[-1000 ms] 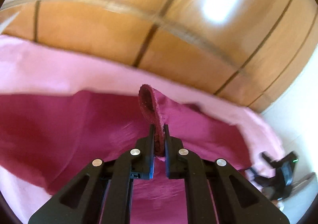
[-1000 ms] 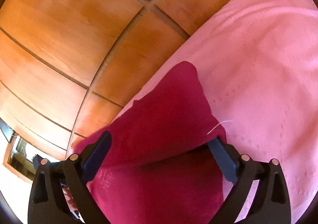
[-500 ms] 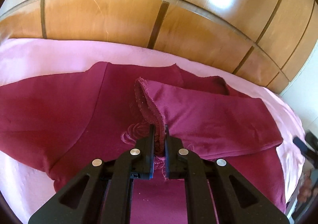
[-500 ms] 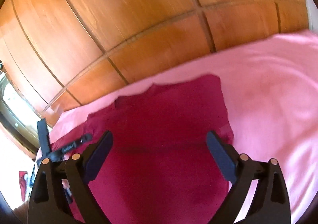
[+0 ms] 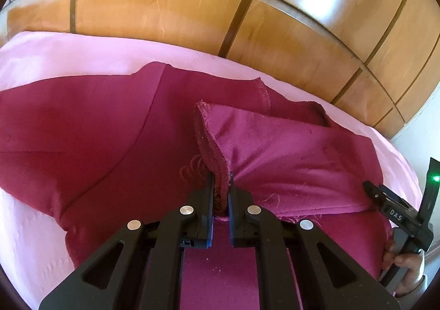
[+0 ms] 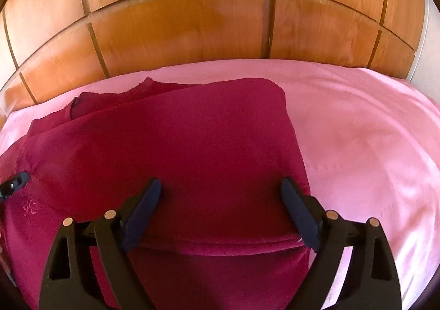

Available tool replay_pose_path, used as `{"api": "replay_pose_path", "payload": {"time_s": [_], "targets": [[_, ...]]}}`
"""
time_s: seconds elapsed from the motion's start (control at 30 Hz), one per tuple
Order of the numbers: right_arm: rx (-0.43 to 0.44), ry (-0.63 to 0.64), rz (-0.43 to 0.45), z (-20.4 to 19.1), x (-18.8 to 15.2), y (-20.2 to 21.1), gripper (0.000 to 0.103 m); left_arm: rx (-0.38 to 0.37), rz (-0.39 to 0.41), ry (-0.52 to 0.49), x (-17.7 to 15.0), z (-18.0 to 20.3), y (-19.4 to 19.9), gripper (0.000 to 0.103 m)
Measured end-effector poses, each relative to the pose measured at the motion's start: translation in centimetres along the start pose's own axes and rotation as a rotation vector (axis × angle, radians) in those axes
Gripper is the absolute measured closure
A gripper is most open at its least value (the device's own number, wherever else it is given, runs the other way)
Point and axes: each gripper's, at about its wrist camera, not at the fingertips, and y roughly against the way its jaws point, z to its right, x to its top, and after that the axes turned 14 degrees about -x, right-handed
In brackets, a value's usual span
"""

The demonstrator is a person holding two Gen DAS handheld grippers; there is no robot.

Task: Fold small clothes
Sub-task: 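Grasp the folded sleeve edge with the left gripper and adjust it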

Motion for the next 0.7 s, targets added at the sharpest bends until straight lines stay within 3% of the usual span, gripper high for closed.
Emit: {"api": "replay_pose_path", "payload": {"time_s": [0.13, 0.2, 0.27, 0.33, 0.5, 0.7], "targets": [[-0.023, 0.016, 0.003, -0.7, 0.3, -0.3, 0.008, 0.038, -0.011, 0.005, 0.8, -0.1, -0.6, 0.092], [-0.014, 0.012, 0.006, -0.7, 0.2, -0.6, 0.006, 0.084, -0.007, -0.012, 0.9, 0.4, -0.4, 0.079], [0.002, 0.012, 0.009, -0.6, 0.1, -0.5, 0.003, 0.105, 0.014, -0.027, 0.6, 0.8, 0.4, 0.054], [-0.007, 0.019, 0.014, -0.7, 0.0, -0.4, 0.003, 0.124, 0.044, -0.025, 0.1, 0.7, 1.7, 0.043], [-0.013, 0.021, 0.021, -0.9, 0.0, -0.5, 0.003, 0.085, 0.081, 0.051, -1.3, -1.1, 5.4, 0.043], [-0.021, 0.027, 0.025, -1.1, -0.1, -0.4, 0.003, 0.049, 0.17, 0.195, -3.0, -6.2, 11.3, 0.043]]}}
